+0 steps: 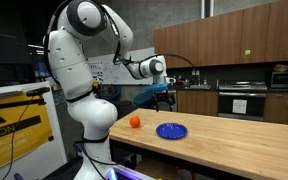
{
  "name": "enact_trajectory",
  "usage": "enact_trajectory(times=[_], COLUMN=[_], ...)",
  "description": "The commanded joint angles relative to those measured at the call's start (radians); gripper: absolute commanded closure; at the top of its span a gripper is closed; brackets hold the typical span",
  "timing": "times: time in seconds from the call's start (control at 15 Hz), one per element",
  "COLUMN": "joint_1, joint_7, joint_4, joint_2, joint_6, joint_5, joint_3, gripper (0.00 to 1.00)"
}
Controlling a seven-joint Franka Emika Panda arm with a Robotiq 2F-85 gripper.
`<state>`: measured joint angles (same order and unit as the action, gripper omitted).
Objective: Put the ball on the plate
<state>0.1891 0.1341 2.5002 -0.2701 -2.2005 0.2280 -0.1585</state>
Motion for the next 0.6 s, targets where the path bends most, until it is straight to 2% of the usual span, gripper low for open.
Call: enact_trajectory(times=[0.0, 0.27, 0.53], joint_1=[-0.004, -0.008, -0.032], joint_7=[-0.001, -0.021, -0.061], joint_4=[-0.001, 0.011, 0.067], joint_2=[0.000, 0.002, -0.014], joint_6=[0.002, -0.003, -0.022], joint_5=[0.001, 0.016, 0.039], joint_3=[-0.004, 0.010, 0.054], gripper=[0.00, 0.00, 0.00])
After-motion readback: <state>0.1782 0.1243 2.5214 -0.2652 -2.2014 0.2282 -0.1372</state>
